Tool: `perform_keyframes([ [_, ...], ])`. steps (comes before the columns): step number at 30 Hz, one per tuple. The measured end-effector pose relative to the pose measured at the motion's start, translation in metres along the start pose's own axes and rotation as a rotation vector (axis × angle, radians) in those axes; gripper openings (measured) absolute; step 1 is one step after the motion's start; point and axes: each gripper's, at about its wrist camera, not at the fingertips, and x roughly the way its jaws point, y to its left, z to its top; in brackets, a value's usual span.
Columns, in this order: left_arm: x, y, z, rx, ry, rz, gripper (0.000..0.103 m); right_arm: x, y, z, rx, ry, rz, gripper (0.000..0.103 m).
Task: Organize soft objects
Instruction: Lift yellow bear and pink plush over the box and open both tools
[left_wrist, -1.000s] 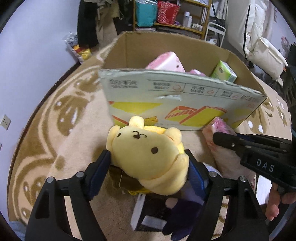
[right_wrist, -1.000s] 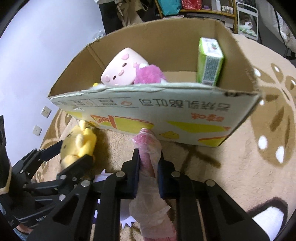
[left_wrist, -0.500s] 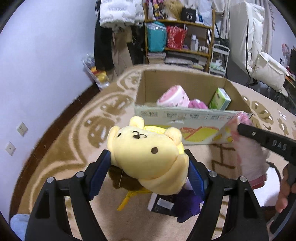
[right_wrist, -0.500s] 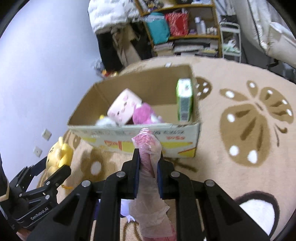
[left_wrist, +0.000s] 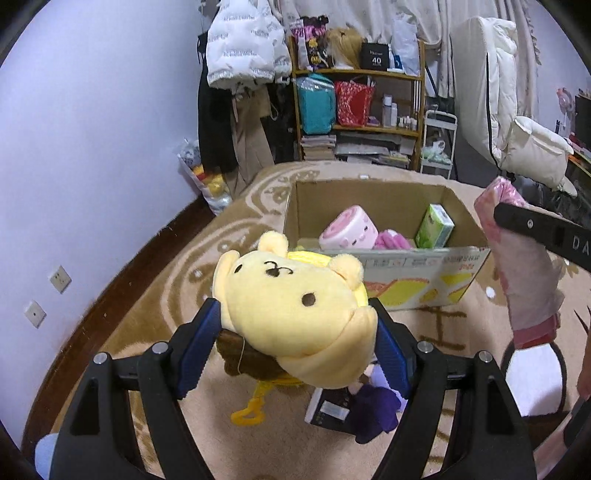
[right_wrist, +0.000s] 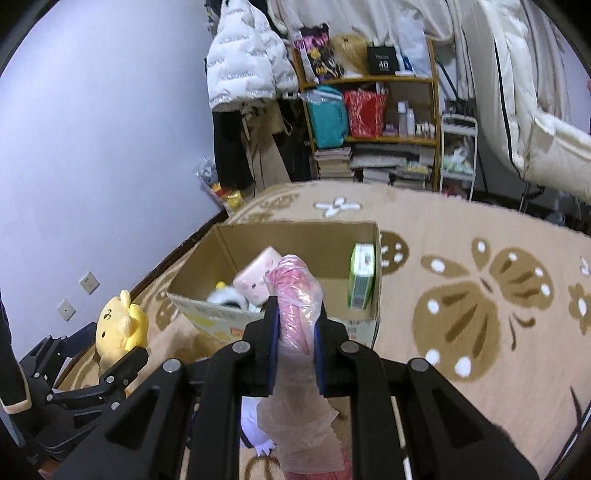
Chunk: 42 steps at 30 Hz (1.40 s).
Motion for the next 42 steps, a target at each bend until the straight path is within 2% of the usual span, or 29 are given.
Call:
perform_keyframes([
  [3, -0.005, 0.000, 0.005, 0.004, -0.030, 0.003, 0.078, -0.008, 0.004, 0.009, -0.032, -0.031, -0.014, 0.016],
  [6, -0.012, -0.003, 0.010, 0.036, -0.090, 0.048, 0.078, -0.014, 0.008, 0.020, -0.071, -0.064, -0.042, 0.016],
  [13, -0.014, 0.003, 0.030, 0.015, -0.133, 0.022, 0.078, -0.014, 0.011, 0.039, -0.099, -0.113, -0.075, 0.017],
  [17, -0.002, 0.010, 0.041, -0.027, -0.129, 0.005, 0.078, -0.005, 0.012, 0.048, -0.110, -0.125, -0.098, 0.017],
  [25, 0.018, 0.009, 0.064, -0.030, -0.135, -0.015, 0.078, 0.011, 0.010, 0.059, -0.111, -0.132, -0.098, 0.017],
  [35, 0.044, 0.003, 0.087, 0.022, -0.146, 0.003, 0.078, 0.038, -0.003, 0.070, -0.117, -0.125, -0.098, 0.017],
  [42, 0.067, -0.010, 0.092, 0.060, -0.123, -0.013, 0.078, 0.054, -0.013, 0.072, -0.101, -0.128, -0.058, 0.017],
])
